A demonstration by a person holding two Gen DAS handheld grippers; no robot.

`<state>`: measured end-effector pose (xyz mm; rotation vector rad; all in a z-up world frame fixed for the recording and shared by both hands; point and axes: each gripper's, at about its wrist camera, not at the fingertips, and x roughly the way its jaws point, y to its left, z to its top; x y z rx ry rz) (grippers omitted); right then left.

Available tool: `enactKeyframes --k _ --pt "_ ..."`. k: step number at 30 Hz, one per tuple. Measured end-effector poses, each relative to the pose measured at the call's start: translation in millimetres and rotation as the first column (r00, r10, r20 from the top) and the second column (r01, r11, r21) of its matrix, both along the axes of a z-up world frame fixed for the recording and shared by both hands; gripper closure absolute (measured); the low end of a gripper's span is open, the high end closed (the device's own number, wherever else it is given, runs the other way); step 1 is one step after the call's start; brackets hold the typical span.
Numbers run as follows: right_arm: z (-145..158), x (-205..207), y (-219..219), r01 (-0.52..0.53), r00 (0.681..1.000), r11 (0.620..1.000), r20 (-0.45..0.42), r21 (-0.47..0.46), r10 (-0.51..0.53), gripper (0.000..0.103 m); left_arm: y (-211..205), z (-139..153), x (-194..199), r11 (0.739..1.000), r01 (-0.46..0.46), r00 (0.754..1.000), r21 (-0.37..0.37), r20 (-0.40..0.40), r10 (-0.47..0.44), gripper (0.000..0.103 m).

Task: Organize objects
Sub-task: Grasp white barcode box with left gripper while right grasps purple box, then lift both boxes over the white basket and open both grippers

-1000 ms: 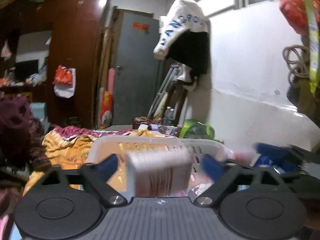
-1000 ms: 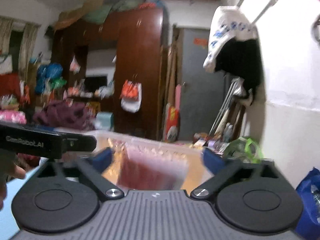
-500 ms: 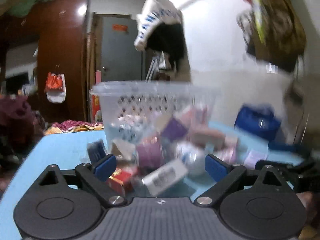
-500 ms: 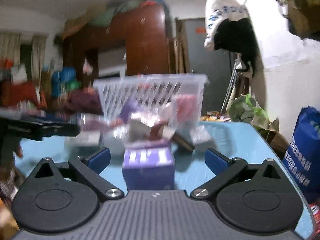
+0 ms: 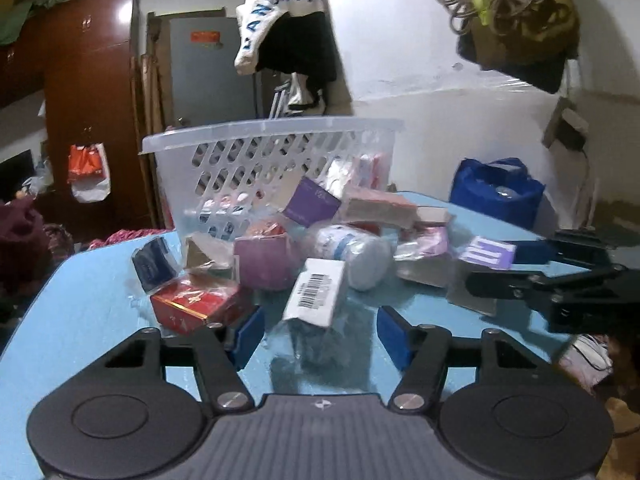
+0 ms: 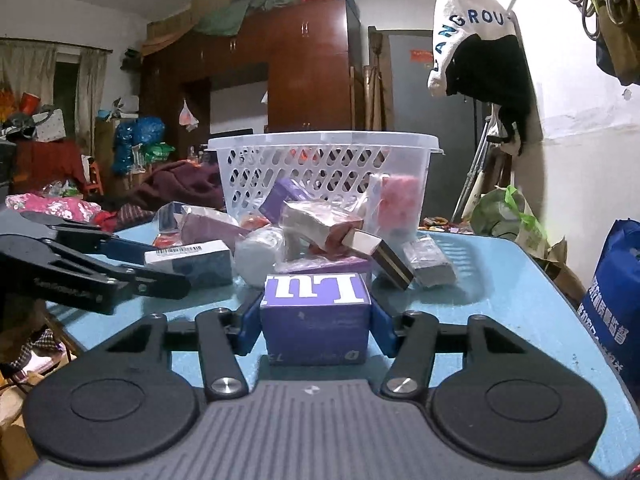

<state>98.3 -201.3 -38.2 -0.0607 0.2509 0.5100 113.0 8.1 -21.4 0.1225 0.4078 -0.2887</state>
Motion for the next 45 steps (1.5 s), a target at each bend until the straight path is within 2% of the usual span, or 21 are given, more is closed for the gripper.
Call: enactKeyframes --k 3,4,6,8,14,19,27,36,39,41,45 --pt "-3 3 1 0.001 1.000 1.000 -0.009 -0.007 -0.001 0.044 -3 -7 13 0.999 -0.034 0.999 0.005 -0.026 0.034 0.036" --pt "-3 3 1 0.002 1.000 1.000 -0.011 -0.008 -0.002 0.045 -3 -8 12 0.999 -0.044 0.999 0.002 -0.022 0.044 0.040" --pt "-4 2 0 0.002 1.000 1.000 -0.005 -0.006 -0.002 0.045 -3 -7 8 0.998 -0.058 0.998 -0.004 -0.003 0.058 0.055" --pt "-4 -1 -2 0.001 1.000 1.000 0.005 -0.004 -0.001 0.046 1 -8 1 0.998 -0.050 0.998 -0.037 0.021 0.051 0.058" --pt "0 -12 -8 -0.004 0.999 1.000 0.035 0.016 0.003 0.046 12 -9 -21 0.992 -0.058 0.992 -0.112 0.104 0.069 0.060" --pt "2 -13 -11 -0.002 0.999 0.999 0.035 0.032 0.001 0.046 19 -8 -31 0.989 -0.057 0.986 -0.139 0.147 0.078 0.060" --pt "7 -14 -19 -0.012 0.999 0.998 0.050 0.069 0.008 0.046 38 -7 -44 0.981 -0.057 0.976 -0.186 0.196 0.094 0.060" --pt "15 -9 -23 -0.030 0.998 0.994 0.051 0.108 0.024 0.046 52 1 -43 0.967 -0.050 0.974 -0.251 0.204 0.103 0.060" --pt "45 2 -15 -0.031 0.992 0.996 0.123 0.079 0.021 0.046 52 22 -31 0.964 -0.021 0.972 -0.265 0.221 0.082 0.060" --pt "75 22 -8 -0.033 0.987 0.995 0.160 0.099 0.017 0.046 50 51 -14 0.964 -0.009 0.964 -0.266 0.253 0.079 0.060" --pt "123 81 18 0.034 0.978 0.991 0.201 0.131 -0.060 0.046 47 110 48 0.958 -0.058 0.958 -0.282 0.255 0.133 0.060"
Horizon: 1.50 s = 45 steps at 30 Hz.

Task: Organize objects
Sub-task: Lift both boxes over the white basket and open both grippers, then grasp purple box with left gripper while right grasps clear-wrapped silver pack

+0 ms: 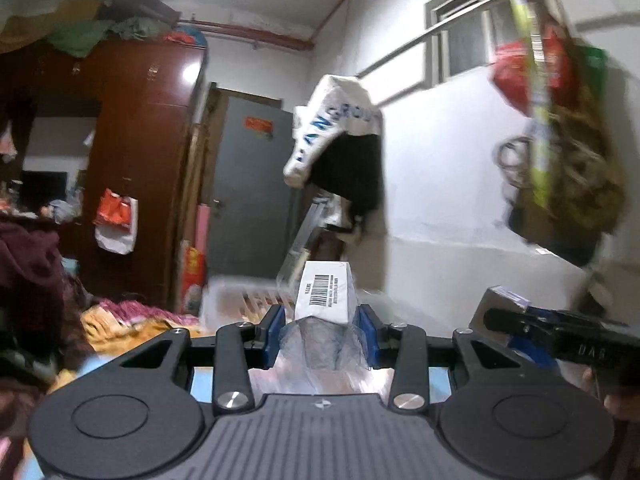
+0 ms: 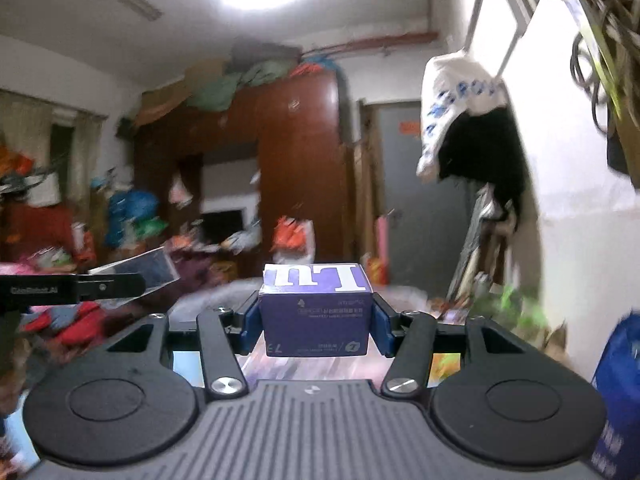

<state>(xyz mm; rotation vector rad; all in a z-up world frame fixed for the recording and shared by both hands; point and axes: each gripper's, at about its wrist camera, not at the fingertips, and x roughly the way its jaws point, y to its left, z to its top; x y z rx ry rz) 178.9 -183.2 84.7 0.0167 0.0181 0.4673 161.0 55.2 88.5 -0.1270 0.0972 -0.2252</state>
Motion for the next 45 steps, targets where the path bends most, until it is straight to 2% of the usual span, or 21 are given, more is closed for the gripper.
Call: enactKeyframes --k 3,6,9,12,13,14,16,17,18,20,22,24,27,28,30,32,35,40,42,43,45 --pt "7 40 19 0.027 0.998 1.000 -0.052 -0.010 -0.028 0.046 -6 20 48 0.997 -0.069 0.997 0.016 -0.029 0.069 0.060" --pt "-1 58 34 0.030 0.996 0.998 -0.086 -0.051 -0.034 0.046 -14 15 81 0.996 -0.086 0.992 0.036 -0.087 0.089 0.060" --pt "-8 68 42 0.018 0.994 0.997 -0.106 -0.077 -0.026 0.046 -25 5 96 0.993 -0.086 0.989 0.079 -0.111 0.095 0.060" --pt "-8 70 45 0.025 0.994 0.994 -0.099 -0.104 -0.035 0.046 -25 1 106 0.993 -0.096 0.986 0.067 -0.128 0.104 0.057" --pt "-8 68 44 0.026 0.995 0.994 -0.094 -0.102 -0.036 0.045 -25 1 109 0.993 -0.094 0.986 0.066 -0.132 0.102 0.055" --pt "-8 69 44 0.015 0.995 0.995 -0.101 -0.098 -0.024 0.044 -24 0 110 0.993 -0.093 0.986 0.074 -0.134 0.102 0.044" --pt "-5 68 43 -0.005 0.991 0.994 -0.137 -0.110 -0.010 0.027 -27 -1 113 0.989 -0.093 0.983 0.112 -0.146 0.109 0.018" --pt "-4 63 40 0.015 0.992 0.994 -0.123 -0.108 -0.028 0.011 -28 -1 109 0.987 -0.100 0.984 0.129 -0.136 0.117 0.018" --pt "-2 54 34 0.040 0.995 0.995 -0.086 -0.092 -0.048 0.000 -27 -1 102 0.985 -0.105 0.985 0.134 -0.121 0.121 0.018" --pt "-2 31 13 0.039 0.999 0.999 -0.033 -0.036 -0.040 0.000 -20 -1 76 0.990 -0.087 0.992 0.115 -0.087 0.097 0.018" --pt "-11 11 -15 0.015 0.998 1.000 -0.059 0.017 -0.014 0.000 -11 -7 46 0.994 -0.057 0.995 0.097 -0.074 0.064 0.017" --pt "-29 1 -41 0.036 0.990 0.999 -0.135 0.024 -0.032 0.000 0 -23 19 0.996 -0.052 0.993 0.078 -0.098 0.059 0.015" --pt "-63 6 -63 0.088 0.960 0.995 -0.265 -0.038 -0.095 0.000 7 -50 2 0.996 -0.046 0.986 0.081 -0.156 0.058 0.015" --pt "-72 10 -67 0.085 0.944 0.995 -0.315 -0.059 -0.099 0.002 8 -57 2 0.996 -0.043 0.982 0.083 -0.178 0.058 0.015" --pt "-84 17 -68 0.085 0.923 0.995 -0.371 -0.059 -0.101 0.022 7 -68 5 0.995 -0.038 0.977 0.090 -0.207 0.055 0.015" --pt "-92 22 -60 0.058 0.903 0.994 -0.420 -0.090 -0.091 0.033 4 -74 15 0.994 -0.041 0.970 0.103 -0.236 0.064 0.015" --pt "-90 31 -49 0.039 0.897 0.991 -0.433 -0.130 -0.092 0.035 -1 -80 18 0.993 -0.028 0.965 0.113 -0.257 0.056 0.015" --pt "-95 49 -36 0.013 0.863 0.979 -0.492 -0.202 -0.112 0.041 -11 -85 26 0.992 0.011 0.951 0.126 -0.309 0.028 0.016" --pt "-98 52 -32 -0.006 0.851 0.974 -0.513 -0.226 -0.114 0.052 -20 -88 27 0.986 0.012 0.945 0.164 -0.325 0.042 0.017" --pt "-99 51 -32 -0.019 0.847 0.973 -0.521 -0.229 -0.106 0.052 -25 -90 27 0.981 0.009 0.943 0.192 -0.328 0.056 0.018" --pt "-98 47 -32 -0.019 0.852 0.971 -0.513 -0.238 -0.109 0.052 -29 -90 20 0.980 0.015 0.949 0.201 -0.313 0.049 0.021"
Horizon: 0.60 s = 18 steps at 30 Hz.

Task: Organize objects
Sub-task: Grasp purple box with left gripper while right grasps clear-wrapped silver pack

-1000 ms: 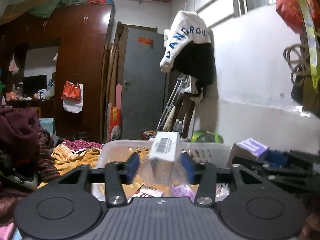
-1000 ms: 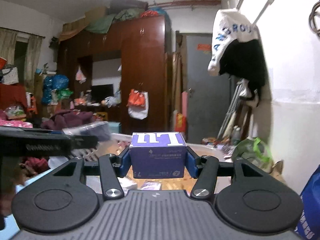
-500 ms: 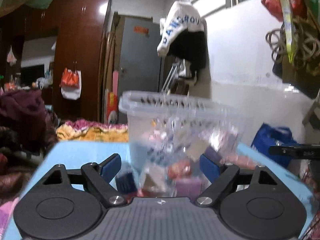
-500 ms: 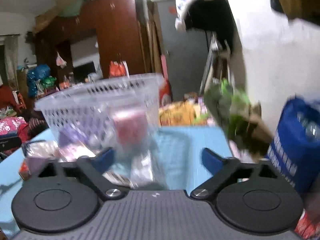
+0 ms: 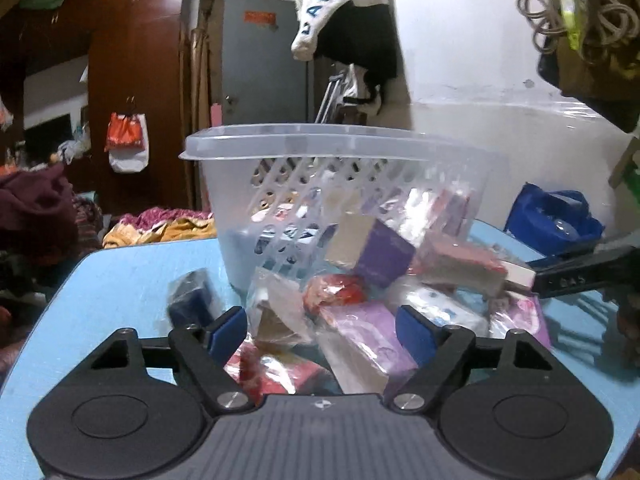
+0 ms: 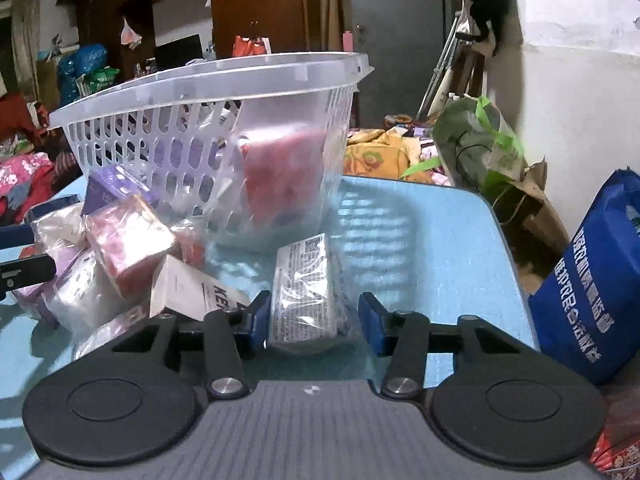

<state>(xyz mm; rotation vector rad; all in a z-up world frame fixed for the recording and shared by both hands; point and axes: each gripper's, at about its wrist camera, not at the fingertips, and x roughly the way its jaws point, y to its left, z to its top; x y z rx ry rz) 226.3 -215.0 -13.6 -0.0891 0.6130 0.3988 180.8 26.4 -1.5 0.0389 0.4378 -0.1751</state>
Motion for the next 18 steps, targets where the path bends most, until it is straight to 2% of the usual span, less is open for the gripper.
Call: enactKeyframes --k 2,7,13,15,18 --pt "2 -6 -1 0.006 1.000 1.000 0.022 -0.004 -0.005 0.052 -2 0 -9 1.000 -0.003 1.000 0.005 0.011 0.003 0.025" --pt "7 -16 -4 0.017 0.997 1.000 0.076 0.009 -0.018 0.052 -15 -2 -25 0.998 -0.002 0.999 0.056 0.044 0.000 0.025" --pt "12 -18 -4 0.011 0.995 1.000 0.098 0.025 -0.013 0.052 -37 -1 -29 0.991 0.003 0.997 0.134 0.071 -0.012 0.026" --pt "13 -19 -3 0.013 0.994 1.000 0.106 0.024 -0.015 0.052 -42 -1 -29 0.988 0.016 0.997 0.154 0.069 -0.027 0.028" --pt "14 -21 -3 0.016 0.992 0.999 0.122 0.029 -0.019 0.052 -43 -3 -29 0.989 0.061 0.997 0.138 0.034 -0.067 0.032"
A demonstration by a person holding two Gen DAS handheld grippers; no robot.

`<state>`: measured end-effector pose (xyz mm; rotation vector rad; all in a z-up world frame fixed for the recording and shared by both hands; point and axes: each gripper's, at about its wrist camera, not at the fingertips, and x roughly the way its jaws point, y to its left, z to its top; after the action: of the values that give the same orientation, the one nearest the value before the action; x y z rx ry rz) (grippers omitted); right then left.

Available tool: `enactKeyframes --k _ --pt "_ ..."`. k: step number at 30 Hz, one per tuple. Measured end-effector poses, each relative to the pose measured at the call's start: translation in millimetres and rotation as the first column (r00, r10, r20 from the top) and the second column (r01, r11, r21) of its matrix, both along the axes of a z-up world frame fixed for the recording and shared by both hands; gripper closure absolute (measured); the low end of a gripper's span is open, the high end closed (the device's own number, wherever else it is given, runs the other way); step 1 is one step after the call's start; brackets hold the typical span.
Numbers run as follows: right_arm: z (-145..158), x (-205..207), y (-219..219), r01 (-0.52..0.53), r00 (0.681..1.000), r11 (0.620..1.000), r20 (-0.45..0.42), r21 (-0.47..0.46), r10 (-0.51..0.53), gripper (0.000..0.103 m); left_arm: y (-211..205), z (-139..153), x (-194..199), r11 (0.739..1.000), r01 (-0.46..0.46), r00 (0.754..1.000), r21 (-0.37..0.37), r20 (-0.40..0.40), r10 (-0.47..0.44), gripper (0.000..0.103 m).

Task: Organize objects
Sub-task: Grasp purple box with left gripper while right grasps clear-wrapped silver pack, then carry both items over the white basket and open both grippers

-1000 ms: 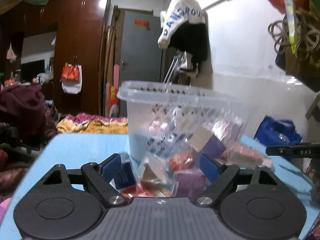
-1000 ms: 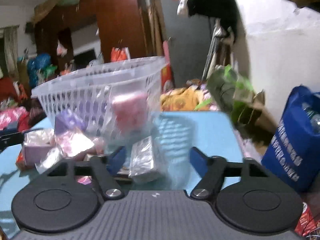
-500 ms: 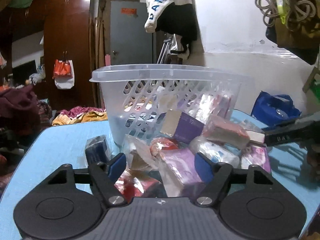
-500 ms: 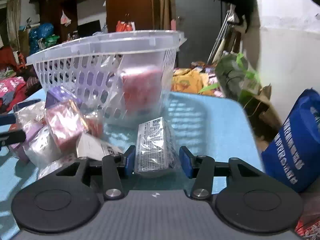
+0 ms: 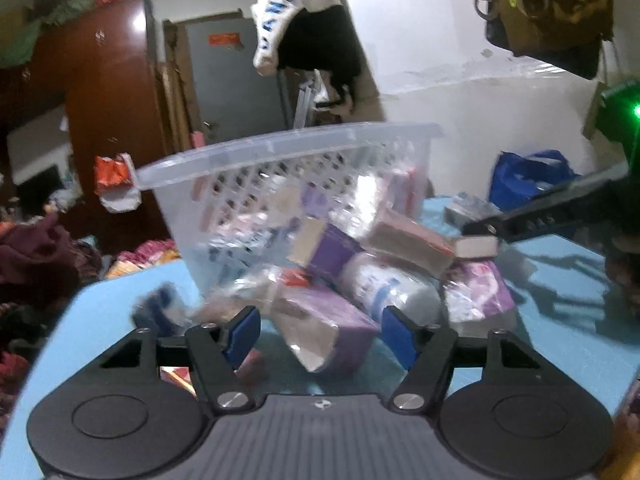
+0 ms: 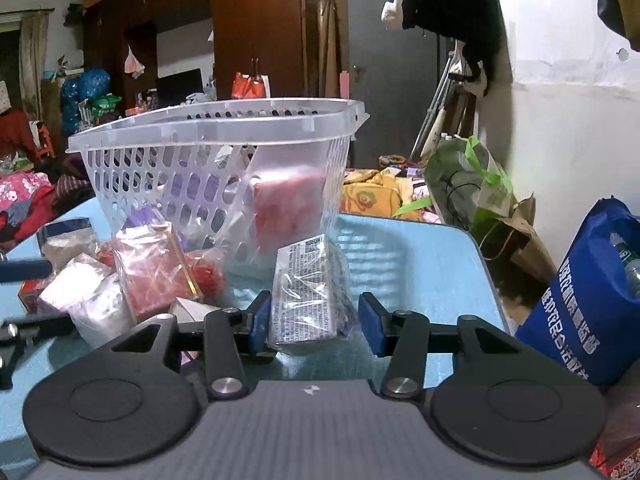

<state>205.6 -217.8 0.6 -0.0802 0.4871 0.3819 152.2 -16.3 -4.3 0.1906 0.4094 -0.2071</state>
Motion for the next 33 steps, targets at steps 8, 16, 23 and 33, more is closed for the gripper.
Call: enactKeyframes --k 8,16,23,33 --pt "1 -5 -2 -0.002 1.000 1.000 0.018 0.028 0.002 0.052 7 -1 13 0.998 -0.023 0.996 -0.056 -0.084 0.018 0.046" --pt "10 -29 -13 -0.005 0.994 0.995 0.111 0.104 -0.007 0.052 28 -2 -24 0.986 0.001 0.996 -0.167 0.092 0.015 0.053" --pt "18 -65 0 -0.091 0.980 0.987 0.190 0.133 0.065 0.052 44 -6 -49 0.969 0.049 0.976 -0.240 0.216 0.004 0.054" --pt "63 -59 21 -0.154 0.957 0.974 0.271 0.166 0.105 0.053 65 46 -33 0.927 0.119 0.953 -0.355 0.304 -0.006 0.054"
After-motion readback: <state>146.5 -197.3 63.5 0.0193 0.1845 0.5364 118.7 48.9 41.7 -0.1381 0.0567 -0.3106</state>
